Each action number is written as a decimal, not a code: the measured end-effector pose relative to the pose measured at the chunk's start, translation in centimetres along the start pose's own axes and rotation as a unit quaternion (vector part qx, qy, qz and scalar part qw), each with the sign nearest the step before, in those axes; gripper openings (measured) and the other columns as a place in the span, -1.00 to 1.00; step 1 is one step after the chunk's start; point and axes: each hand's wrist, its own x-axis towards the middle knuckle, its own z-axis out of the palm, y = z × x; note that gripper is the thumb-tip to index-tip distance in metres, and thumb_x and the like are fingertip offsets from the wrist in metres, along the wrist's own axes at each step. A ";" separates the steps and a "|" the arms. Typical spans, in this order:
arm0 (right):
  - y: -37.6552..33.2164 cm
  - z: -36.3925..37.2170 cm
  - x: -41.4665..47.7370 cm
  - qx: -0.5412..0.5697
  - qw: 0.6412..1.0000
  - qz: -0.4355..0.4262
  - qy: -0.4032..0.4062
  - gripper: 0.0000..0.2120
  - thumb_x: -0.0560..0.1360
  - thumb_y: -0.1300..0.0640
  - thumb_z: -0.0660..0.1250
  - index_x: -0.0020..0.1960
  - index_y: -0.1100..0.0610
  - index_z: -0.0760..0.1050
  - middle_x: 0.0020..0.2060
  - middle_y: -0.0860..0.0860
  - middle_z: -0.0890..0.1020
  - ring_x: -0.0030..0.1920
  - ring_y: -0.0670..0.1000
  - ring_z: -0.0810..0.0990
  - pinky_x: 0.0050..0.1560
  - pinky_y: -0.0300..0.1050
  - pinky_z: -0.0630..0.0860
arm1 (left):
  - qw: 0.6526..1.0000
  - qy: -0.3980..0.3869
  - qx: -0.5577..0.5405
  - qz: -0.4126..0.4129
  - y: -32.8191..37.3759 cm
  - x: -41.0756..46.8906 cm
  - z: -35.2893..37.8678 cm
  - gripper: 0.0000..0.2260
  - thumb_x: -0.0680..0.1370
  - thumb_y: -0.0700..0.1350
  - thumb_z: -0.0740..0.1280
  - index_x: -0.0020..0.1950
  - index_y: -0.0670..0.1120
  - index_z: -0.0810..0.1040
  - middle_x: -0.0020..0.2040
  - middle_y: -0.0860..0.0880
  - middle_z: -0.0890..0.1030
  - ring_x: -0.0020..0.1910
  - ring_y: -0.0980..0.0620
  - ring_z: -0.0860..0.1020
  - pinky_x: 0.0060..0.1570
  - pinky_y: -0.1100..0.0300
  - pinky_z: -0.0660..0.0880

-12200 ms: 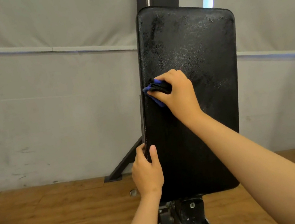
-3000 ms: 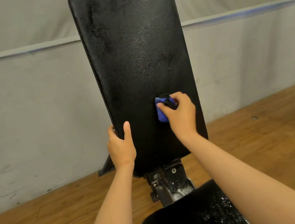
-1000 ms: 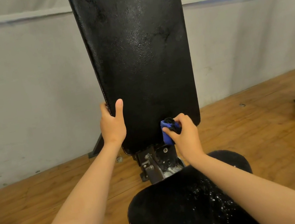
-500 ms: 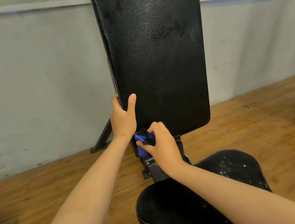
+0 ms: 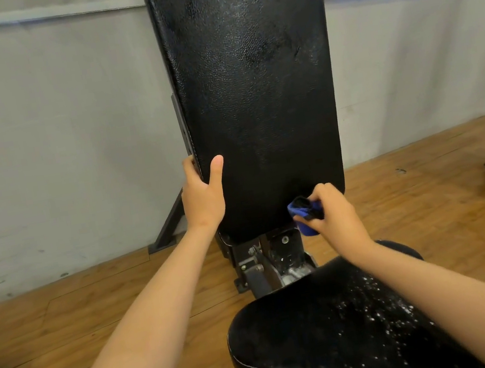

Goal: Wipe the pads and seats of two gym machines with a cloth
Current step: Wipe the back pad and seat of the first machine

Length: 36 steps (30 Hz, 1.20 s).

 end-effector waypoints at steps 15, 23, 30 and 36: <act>1.7 -4.9 0.5 0.106 0.989 0.072 -0.067 -0.76 0.41 0.12 0.49 0.02 0.10 0.52 -0.14 -0.04 0.59 -0.13 -0.12 0.54 -0.18 -0.32 0.44 | 0.997 -0.027 0.000 -0.071 -1.6 -6.5 -1.2 -0.49 0.54 0.21 0.22 0.40 -0.03 0.35 0.27 0.05 0.50 0.23 0.12 0.47 0.20 0.18 0.44; -3.5 -1.7 -2.4 0.057 0.919 -0.038 -0.389 -0.76 0.51 0.04 0.37 0.16 0.04 0.58 0.00 -0.14 0.59 -0.02 -0.21 0.54 0.00 -0.39 0.42 | 0.981 0.014 -0.025 -0.192 -5.1 -20.3 -2.7 -0.81 0.59 -0.07 0.29 0.20 -0.02 0.47 0.17 0.05 0.53 0.20 0.08 0.49 0.13 0.27 0.36; -6.4 4.9 -3.5 0.012 0.907 -0.046 -0.419 -0.74 0.50 0.08 0.38 0.17 0.09 0.53 0.10 0.01 0.58 0.13 -0.01 0.53 0.14 -0.16 0.43 | 0.966 0.073 -0.087 -0.233 -5.1 -24.6 -0.8 -0.61 0.55 -0.15 0.35 0.35 -0.05 0.36 0.23 0.03 0.43 0.21 0.11 0.41 0.10 0.35 0.32; -9.3 7.6 -5.2 0.032 0.881 -0.129 -0.453 -0.77 0.49 0.07 0.39 0.13 0.10 0.58 0.01 0.01 0.63 0.02 -0.02 0.58 0.10 -0.06 0.52 | 0.935 0.122 -0.214 -0.254 -5.0 -25.4 -0.4 -0.60 0.49 -0.11 0.44 0.26 0.04 0.40 0.12 0.02 0.55 0.08 0.12 0.56 0.01 0.23 0.50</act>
